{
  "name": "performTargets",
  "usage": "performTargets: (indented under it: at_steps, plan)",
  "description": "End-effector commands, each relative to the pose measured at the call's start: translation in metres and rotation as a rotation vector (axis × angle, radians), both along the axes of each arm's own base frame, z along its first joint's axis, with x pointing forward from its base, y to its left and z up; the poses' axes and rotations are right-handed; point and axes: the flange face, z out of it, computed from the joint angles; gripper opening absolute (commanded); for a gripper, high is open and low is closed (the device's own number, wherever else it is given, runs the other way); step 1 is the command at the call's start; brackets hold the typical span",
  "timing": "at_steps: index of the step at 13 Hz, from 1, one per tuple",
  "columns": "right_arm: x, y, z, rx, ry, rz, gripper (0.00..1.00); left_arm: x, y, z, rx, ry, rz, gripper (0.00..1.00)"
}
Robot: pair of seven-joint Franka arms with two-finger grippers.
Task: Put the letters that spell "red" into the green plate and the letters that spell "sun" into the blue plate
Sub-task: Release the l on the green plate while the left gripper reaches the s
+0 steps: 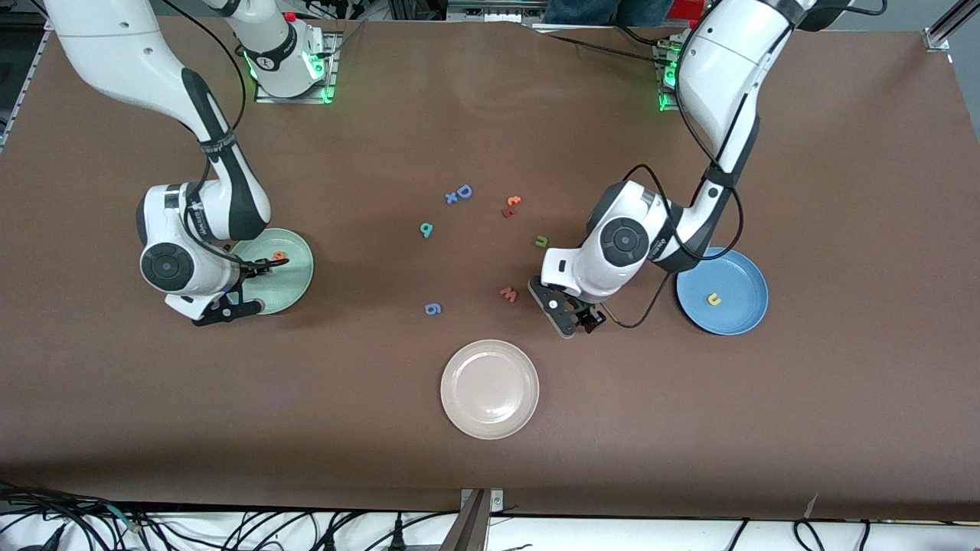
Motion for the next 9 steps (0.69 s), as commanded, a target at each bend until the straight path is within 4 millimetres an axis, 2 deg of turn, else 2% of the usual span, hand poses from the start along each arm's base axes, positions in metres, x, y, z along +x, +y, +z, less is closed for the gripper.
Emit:
performTargets:
  at_steps: [1, 2, 6, 9]
  plan:
    - [-0.014, 0.057, 0.040, -0.021, 0.022, -0.067, 0.64, 0.003, -0.014, -0.001, 0.002, -0.015, -0.003, 0.86]
    - [-0.021, 0.081, 0.048, -0.031, 0.017, -0.104, 0.63, 0.002, -0.019, -0.004, 0.006, -0.019, -0.009, 0.86]
    - [-0.054, 0.169, 0.050, -0.074, -0.009, -0.265, 0.62, -0.003, -0.042, -0.012, 0.014, -0.030, -0.018, 0.86]
    - [-0.075, 0.221, 0.048, -0.086, -0.056, -0.403, 0.62, -0.010, -0.046, -0.018, 0.024, -0.020, -0.025, 0.86]
